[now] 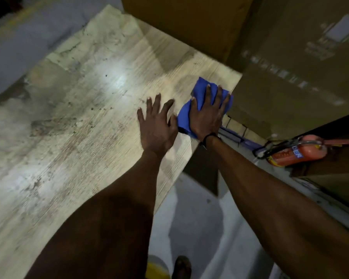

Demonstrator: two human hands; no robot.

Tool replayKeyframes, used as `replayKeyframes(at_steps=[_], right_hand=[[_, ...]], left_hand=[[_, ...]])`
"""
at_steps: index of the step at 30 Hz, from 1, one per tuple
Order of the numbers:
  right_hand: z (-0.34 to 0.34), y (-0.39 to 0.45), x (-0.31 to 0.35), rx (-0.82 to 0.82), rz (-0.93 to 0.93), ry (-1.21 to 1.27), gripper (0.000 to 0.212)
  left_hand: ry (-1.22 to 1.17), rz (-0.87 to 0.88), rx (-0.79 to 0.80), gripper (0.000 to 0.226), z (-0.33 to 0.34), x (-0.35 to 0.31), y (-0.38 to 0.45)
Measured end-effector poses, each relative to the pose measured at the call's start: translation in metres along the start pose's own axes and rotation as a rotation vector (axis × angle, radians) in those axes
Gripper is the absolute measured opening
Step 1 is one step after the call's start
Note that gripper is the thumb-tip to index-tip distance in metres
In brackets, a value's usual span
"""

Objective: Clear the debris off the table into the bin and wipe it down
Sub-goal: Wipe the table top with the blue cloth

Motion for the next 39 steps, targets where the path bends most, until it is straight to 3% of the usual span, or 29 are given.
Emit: replayKeyframes(at_steps=[7, 11, 22, 29, 39], right_hand=[[-0.016, -0.024, 0.012, -0.013, 0.008, -0.027, 0.079], [-0.012, -0.067, 0.017, 0.073, -0.124, -0.149, 0.078], [0.005, 0.049, -0.015, -0.073, -0.027, -0.022, 0.069], [-0.012, -0.034, 0.008, 0.000, -0.077, 0.009, 0.072], [0.005, 0.089, -0.022, 0.054, -0.238, -0.031, 0.076]], left_hand=[[0.007, -0.032, -0.019, 0.050, 0.001, -0.001, 0.001], [-0.015, -0.053, -0.027, 0.049, 0.002, 0.000, 0.001], [0.030, -0.037, -0.081, 0.046, 0.003, -0.002, 0.003], [0.005, -0.059, -0.053, 0.048, 0.000, -0.002, 0.002], [0.039, -0.051, -0.067, 0.048, -0.004, -0.006, 0.004]])
Point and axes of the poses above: each hand's wrist, its own y-axis towards the middle knuckle, its own z-axis out of the palm, x = y × z, the point moved 6 cm from there along y, towards the middle knuckle, and after that the axes turned 12 degrees about -x, right-handed, at the moved point
